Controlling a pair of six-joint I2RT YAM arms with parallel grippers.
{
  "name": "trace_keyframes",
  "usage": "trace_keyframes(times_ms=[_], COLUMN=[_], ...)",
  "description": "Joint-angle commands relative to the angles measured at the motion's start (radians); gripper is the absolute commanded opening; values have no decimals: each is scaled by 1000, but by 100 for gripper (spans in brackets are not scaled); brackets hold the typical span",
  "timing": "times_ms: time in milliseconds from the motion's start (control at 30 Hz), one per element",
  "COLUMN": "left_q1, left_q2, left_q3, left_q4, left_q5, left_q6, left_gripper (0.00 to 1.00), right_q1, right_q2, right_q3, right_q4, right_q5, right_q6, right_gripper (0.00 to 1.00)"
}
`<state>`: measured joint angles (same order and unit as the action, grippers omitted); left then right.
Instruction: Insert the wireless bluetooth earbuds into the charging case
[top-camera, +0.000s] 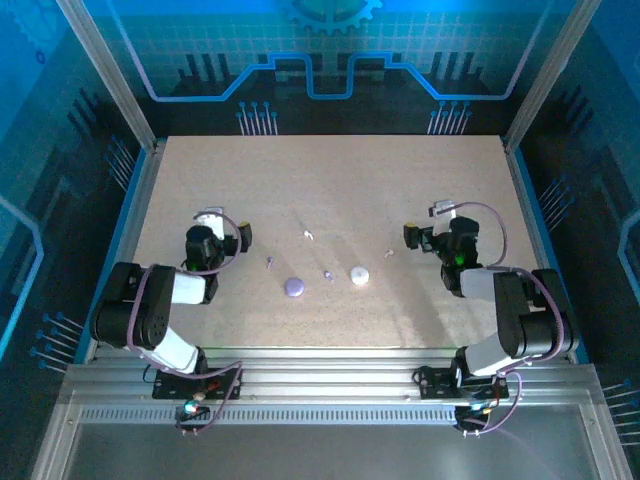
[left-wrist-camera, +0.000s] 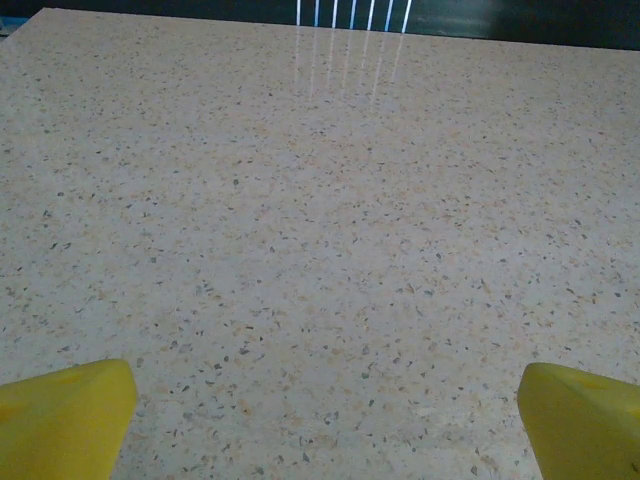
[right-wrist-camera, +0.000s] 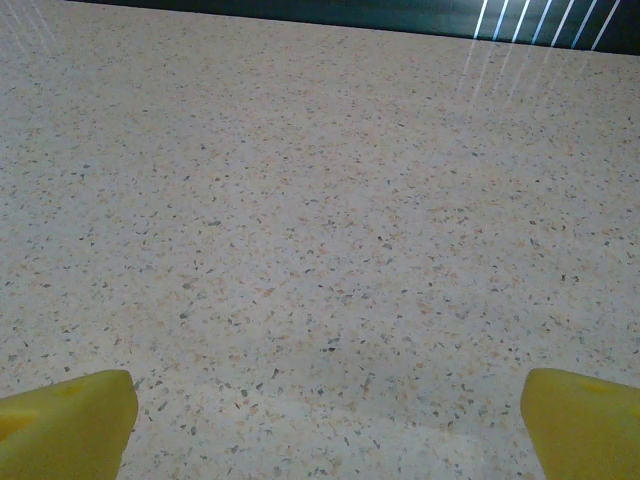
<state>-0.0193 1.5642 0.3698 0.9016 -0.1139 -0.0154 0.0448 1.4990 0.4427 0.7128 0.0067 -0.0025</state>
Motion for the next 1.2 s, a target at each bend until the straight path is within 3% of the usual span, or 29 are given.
trace_keyframes(times_ms=[0, 833, 1000, 1167], left_q1=[10, 10, 6, -17], left_q2=[-16, -18, -133, -318], left_q3=[19, 18, 16, 161], left_q4=[2, 7, -88, -474], left_q5=[25, 26, 19, -8], left_q6=[19, 18, 21, -35], left_gripper=[99, 99, 99, 99], right_q1=[0, -3, -3, 11], right_q2=[7, 5, -95, -161], right_q3=[-2, -2, 121, 383], right_q4=[27, 28, -277, -851], right_q5=[-4, -7, 25, 24], right_q6=[-10, -8, 18, 79], right_gripper=[100, 100, 100, 100])
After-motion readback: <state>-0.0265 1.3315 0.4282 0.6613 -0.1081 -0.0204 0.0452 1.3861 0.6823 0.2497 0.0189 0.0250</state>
